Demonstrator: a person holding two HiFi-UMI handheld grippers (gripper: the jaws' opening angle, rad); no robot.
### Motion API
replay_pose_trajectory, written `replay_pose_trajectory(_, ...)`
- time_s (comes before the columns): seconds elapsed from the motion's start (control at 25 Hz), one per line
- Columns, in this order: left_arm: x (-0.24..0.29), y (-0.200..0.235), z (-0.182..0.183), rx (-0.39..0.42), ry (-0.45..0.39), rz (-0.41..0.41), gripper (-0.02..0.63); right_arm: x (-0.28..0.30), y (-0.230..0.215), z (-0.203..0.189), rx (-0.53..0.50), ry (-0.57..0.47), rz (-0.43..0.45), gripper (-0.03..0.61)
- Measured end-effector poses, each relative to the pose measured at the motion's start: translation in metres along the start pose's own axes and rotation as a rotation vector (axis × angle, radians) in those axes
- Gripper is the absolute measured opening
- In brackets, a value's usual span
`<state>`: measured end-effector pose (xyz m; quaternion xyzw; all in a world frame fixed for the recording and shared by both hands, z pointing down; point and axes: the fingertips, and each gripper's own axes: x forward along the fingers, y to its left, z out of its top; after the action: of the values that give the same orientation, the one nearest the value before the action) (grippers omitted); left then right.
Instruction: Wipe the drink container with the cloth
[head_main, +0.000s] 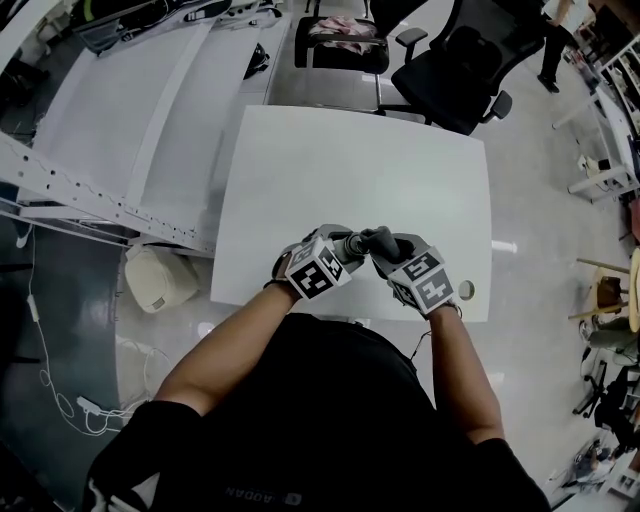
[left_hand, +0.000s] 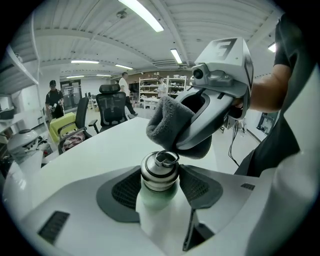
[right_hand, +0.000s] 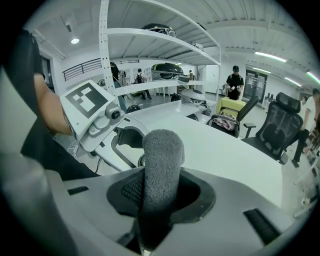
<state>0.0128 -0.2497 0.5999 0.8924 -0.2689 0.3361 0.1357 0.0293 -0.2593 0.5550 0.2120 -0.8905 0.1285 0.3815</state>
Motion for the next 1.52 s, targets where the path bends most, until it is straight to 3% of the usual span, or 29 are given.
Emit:
replay_pose_trajectory(0.24,0.001,0.000,0.002,-0.007,-0.004,-0.025,0.249,-0.007,-0.007,-0.028,-0.029,0.070,-0.047,0.112)
replay_pose_trajectory(0.44,0.000,0.008,0.001,-0.056,-0.024,-0.040,0.249,-0.011,-0.005,-0.039,-0.035,0.062,-0.073,0.112)
replay_pose_trajectory(0.6,-0.004,0.021,0.005,-0.170,-0.073,-0.051,0.249,-0.010,0.007,-0.038,-0.061,0.044,-0.057,0.112)
replay_pose_trajectory(0.72,-0.007,0.031,0.003,-0.278,-0.102,-0.061,0.249,0.000,0.020,-0.036,-0.135,0.071,-0.032,0.112)
replay_pose_trajectory(1.0,-0.008,0.055,0.004,-0.479,-0.144,-0.085,0.247,0.033,0.039,-0.021,-0.532,0.207,-0.063,0.112)
replay_pose_trajectory(1.08,-0.012,0.062,0.008,-0.532,-0.158,-0.087,0.247,0.042,0.041,-0.020,-0.602,0.234,-0.079,0.112)
replay_pose_trajectory(1.32,-0.014,0.078,0.001,-0.687,-0.180,-0.095,0.247,0.058,0.038,-0.009,-0.651,0.220,-0.152,0.112)
replay_pose_trajectory(1.52,-0.017,0.086,-0.007,-0.771,-0.187,-0.105,0.245,0.072,0.041,-0.016,-0.666,0.238,-0.148,0.112)
